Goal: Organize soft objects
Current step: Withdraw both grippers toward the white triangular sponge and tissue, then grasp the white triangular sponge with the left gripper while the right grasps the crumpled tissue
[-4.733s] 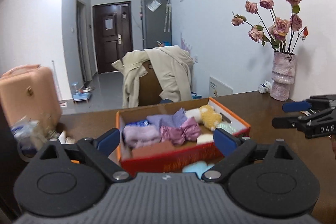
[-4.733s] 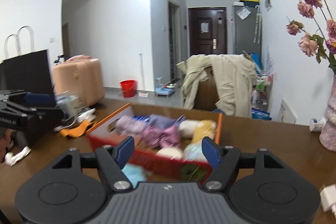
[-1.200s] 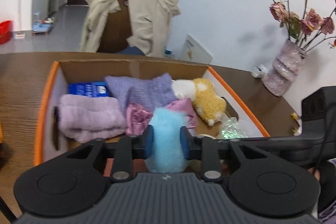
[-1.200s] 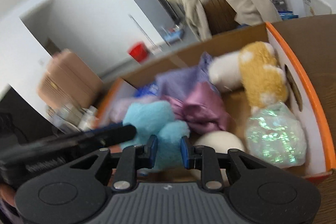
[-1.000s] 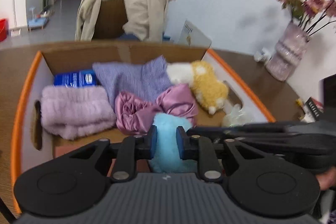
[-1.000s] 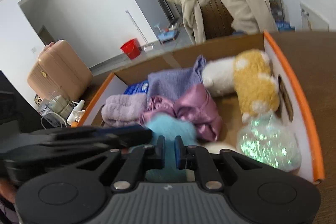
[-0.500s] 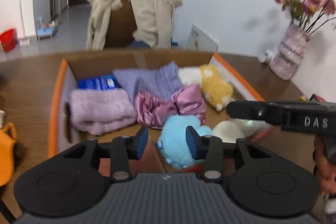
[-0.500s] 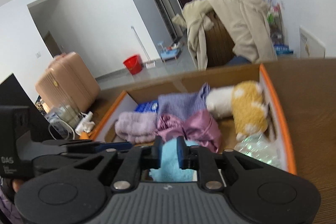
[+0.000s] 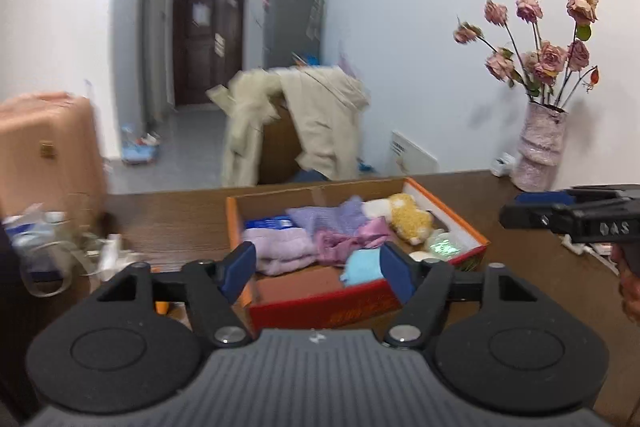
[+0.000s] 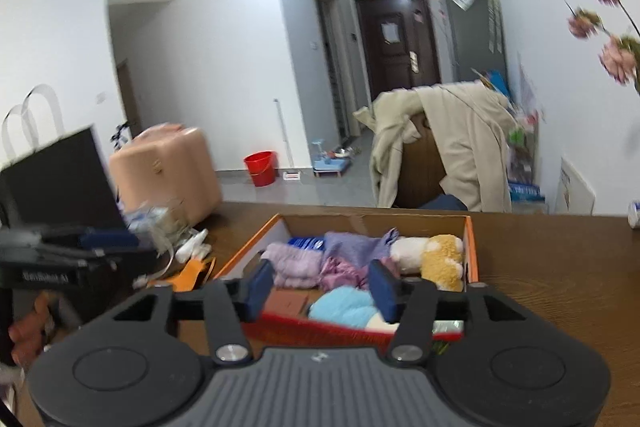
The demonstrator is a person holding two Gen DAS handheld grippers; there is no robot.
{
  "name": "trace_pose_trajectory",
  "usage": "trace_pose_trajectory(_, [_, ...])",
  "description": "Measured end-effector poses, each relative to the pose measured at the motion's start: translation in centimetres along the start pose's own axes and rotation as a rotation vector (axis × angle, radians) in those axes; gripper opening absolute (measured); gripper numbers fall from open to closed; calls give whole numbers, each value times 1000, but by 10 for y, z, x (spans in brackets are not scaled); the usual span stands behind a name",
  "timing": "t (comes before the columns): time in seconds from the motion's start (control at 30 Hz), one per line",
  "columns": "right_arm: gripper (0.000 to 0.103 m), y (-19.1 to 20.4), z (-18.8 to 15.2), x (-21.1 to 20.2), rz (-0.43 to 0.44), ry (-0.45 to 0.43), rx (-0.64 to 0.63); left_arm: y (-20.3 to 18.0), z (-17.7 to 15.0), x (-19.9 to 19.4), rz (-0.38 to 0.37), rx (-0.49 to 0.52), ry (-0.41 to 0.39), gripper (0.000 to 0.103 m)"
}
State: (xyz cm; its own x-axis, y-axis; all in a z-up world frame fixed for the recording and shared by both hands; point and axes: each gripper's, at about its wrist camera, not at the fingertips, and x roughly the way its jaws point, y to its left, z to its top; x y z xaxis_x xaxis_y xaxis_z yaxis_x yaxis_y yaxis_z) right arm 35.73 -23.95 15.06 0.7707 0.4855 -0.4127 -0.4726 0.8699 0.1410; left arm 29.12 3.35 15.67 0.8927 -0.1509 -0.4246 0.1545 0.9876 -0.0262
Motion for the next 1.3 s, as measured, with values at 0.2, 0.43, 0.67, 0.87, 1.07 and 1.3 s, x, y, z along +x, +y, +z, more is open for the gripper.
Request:
trace_pose_trajectory(0.2, [59, 38, -71, -36, 24, -9, -78, -16, -86, -56, 67, -48, -35, 80])
trace_pose_trajectory(0.43, [65, 73, -154, -64, 83, 96, -52, -29, -168, -97, 96, -138, 13, 83])
trace_pose_trajectory(0.67, [65, 90, -178, -71, 87, 164, -60, -27, -174, -94, 99, -103, 34, 83])
trace_pose_trajectory(0.87, [65, 93, -174, -52, 45, 164, -94, -37, -166, -61, 58, -115, 41, 79])
trace_pose_trajectory(1.07, [64, 88, -166, -24, 35, 180, -110, -40, -160, -19, 20, -118, 87, 61])
trace_pose_trajectory(1.3, [56, 91, -159, 18, 68, 221, -175, -35, -163, 14, -22, -136, 189, 29])
